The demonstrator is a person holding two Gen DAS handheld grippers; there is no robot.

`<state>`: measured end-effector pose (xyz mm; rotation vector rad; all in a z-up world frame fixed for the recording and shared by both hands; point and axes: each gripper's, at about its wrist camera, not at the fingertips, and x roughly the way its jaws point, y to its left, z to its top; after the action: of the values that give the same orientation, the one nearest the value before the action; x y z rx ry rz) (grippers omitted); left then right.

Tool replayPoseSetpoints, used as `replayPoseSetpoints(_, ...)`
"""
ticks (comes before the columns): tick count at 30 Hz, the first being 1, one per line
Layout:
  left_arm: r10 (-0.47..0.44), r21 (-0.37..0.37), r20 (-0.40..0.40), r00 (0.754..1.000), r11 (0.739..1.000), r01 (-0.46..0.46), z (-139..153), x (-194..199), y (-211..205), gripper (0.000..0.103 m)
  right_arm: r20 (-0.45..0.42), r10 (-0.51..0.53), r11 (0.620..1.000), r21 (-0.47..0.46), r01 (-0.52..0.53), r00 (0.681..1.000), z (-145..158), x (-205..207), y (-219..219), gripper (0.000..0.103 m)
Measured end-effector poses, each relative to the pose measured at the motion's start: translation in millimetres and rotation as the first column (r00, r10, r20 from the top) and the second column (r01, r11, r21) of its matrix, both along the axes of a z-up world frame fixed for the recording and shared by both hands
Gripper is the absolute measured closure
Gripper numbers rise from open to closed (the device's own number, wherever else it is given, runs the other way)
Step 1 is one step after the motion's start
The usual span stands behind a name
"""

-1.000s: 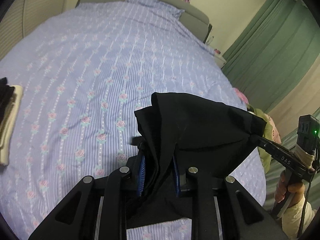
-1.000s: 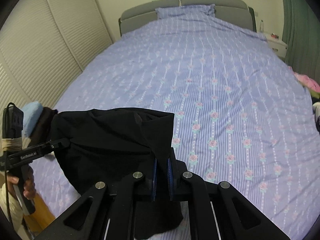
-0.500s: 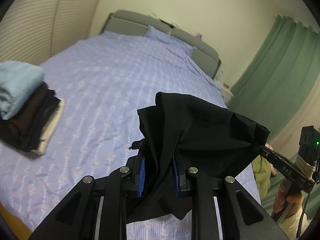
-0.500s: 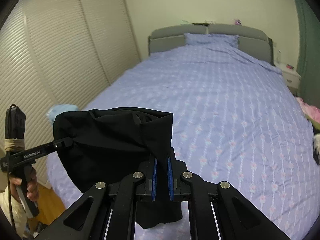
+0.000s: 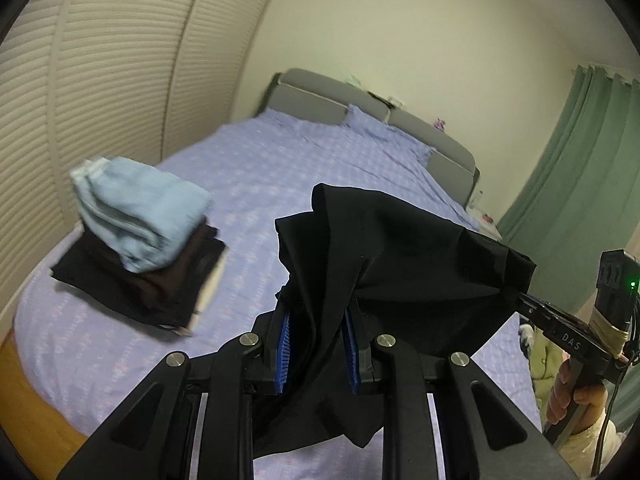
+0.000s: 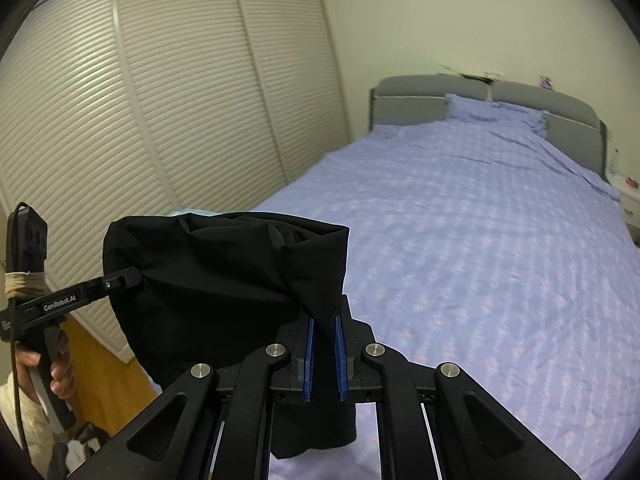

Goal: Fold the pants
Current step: 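Lift the folded black shorts with both grippers toward the clothes stack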

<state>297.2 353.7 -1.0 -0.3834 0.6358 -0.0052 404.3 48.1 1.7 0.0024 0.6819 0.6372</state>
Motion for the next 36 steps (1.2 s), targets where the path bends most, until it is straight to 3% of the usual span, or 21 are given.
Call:
replayPoseSetpoints(6,-0.025,-0.039,0.002,1.000,0.999,0.025,5.9,-8.6,76.4,0.080,0.005,-0.034,0.999,0.012,0.034,0.999,5.2,-8.8,65.5,0.093)
replayPoseSetpoints(11,-0.066,-0.013,0.013,0.998,0.998,0.066,18.1,-11.2,125.2,0.080,-0.003,-0.079,0.996,0.041,0.079,0.997,10.3,-23.2,114.3,0.093)
replayPoseSetpoints(26,-0.038,-0.016,0.013,0.999,0.999,0.039,34.3,-18.3,207.5,0.080,-0.002,-0.059,0.997,0.048,0.059,0.998,26.3,-23.4,200.8,0.093)
replayPoseSetpoints(36,-0.103,0.032,0.034,0.994,0.994,0.102,50.8,21.9,273.6,0.080,0.010,-0.092,0.994,0.066,0.091,0.996,43.7,-5.2,257.0,0.093)
